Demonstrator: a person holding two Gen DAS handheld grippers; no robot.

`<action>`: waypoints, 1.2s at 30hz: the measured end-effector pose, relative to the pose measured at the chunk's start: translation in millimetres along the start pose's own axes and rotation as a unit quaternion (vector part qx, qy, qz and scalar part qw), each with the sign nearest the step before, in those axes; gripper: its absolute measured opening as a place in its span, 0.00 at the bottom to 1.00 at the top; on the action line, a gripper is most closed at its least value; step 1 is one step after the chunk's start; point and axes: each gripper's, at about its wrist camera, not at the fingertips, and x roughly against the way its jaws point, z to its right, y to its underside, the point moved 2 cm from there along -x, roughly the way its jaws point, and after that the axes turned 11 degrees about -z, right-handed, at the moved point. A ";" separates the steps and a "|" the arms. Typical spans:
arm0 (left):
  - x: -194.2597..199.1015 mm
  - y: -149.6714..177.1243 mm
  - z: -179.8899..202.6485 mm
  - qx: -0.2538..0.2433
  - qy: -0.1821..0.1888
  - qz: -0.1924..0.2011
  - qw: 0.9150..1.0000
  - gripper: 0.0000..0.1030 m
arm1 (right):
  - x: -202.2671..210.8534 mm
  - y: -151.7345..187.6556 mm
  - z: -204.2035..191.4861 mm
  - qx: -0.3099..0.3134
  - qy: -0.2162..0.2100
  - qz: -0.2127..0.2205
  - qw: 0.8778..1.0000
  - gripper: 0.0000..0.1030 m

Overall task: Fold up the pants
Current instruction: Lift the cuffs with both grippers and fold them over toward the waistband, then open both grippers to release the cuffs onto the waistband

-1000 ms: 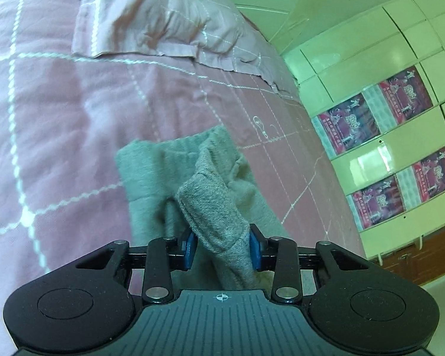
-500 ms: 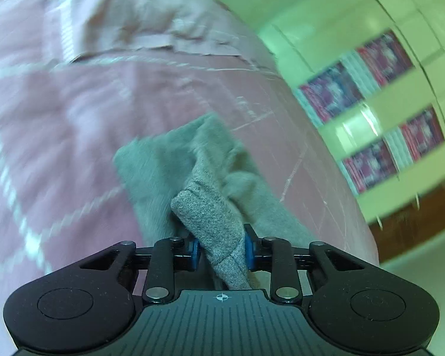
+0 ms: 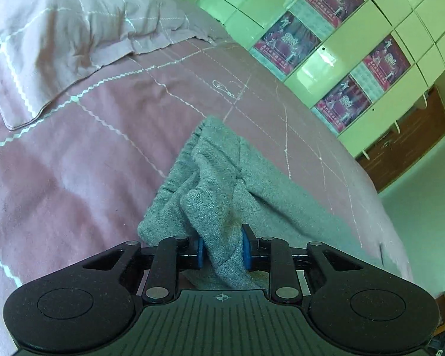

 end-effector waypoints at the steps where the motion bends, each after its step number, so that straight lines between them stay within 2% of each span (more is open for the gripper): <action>1: -0.6 -0.8 1.2 0.000 -0.002 -0.002 1.000 0.25 | -0.6 -0.9 -1.9 0.003 0.005 -0.003 1.000 0.00; 5: 2.0 -3.5 6.1 -0.014 -0.011 -0.005 1.000 0.25 | 1.5 -7.8 -7.6 -0.001 0.007 -0.002 1.000 0.00; 7: 19.3 -2.3 22.9 -0.059 -0.010 0.029 0.998 0.25 | 22.8 -3.8 -26.3 0.034 -0.003 0.036 0.999 0.00; 9: 31.7 1.5 36.0 -0.091 -0.018 0.054 0.994 0.25 | 34.5 -0.7 -36.0 0.062 0.009 0.060 0.996 0.00; 11: 21.3 5.4 32.2 -0.098 -0.050 0.032 0.993 0.25 | 23.9 5.0 -25.9 0.049 0.020 0.043 0.998 0.00; 12: 10.2 8.9 25.3 -0.095 -0.065 0.010 0.993 0.25 | 8.0 8.4 -17.7 0.042 0.046 0.011 0.998 0.00; 13: 5.8 12.7 19.3 -0.089 -0.057 0.011 0.994 0.25 | 0.0 12.4 -9.0 0.030 0.044 0.006 0.999 0.00; 15: 8.3 14.6 16.3 -0.084 -0.049 0.018 0.995 0.25 | 1.6 11.6 -5.2 0.011 0.026 0.017 0.999 0.00; 18: 11.0 15.2 19.0 -0.088 -0.050 0.018 0.995 0.25 | 1.4 11.6 -12.7 0.035 0.040 0.017 0.998 0.00; 21: 25.2 7.3 25.0 -0.096 -0.026 0.049 0.994 0.25 | 11.8 10.0 -22.8 0.054 0.025 0.034 0.998 0.00; 23: 29.1 2.5 29.5 -0.109 -0.032 0.065 0.991 0.25 | 17.9 10.3 -31.1 0.078 0.019 0.046 0.996 0.00; 24: 22.8 1.1 26.9 -0.103 -0.044 0.053 0.992 0.25 | 14.2 10.4 -29.7 0.078 0.019 0.039 0.996 0.00; 25: 10.5 1.2 20.0 -0.089 -0.052 0.024 0.994 0.25 | 5.9 11.8 -24.9 0.070 0.032 0.022 0.997 0.00; 26: 1.7 3.4 12.6 -0.080 -0.051 0.008 0.995 0.25 | -2.6 12.9 -18.3 0.061 0.041 0.010 0.997 0.00; 29: 4.7 5.6 5.6 -0.059 -0.031 0.013 0.998 0.26 | 0.1 14.2 -13.7 0.043 0.025 0.018 0.999 0.00; 35: 6.6 4.7 10.6 -0.056 -0.034 0.014 0.998 0.27 | 7.4 15.5 -7.4 0.038 0.019 0.015 0.999 0.00; 36: 9.3 3.9 16.4 -0.068 -0.034 0.021 0.997 0.27 | 10.4 17.1 -9.0 0.044 0.017 0.021 0.999 0.00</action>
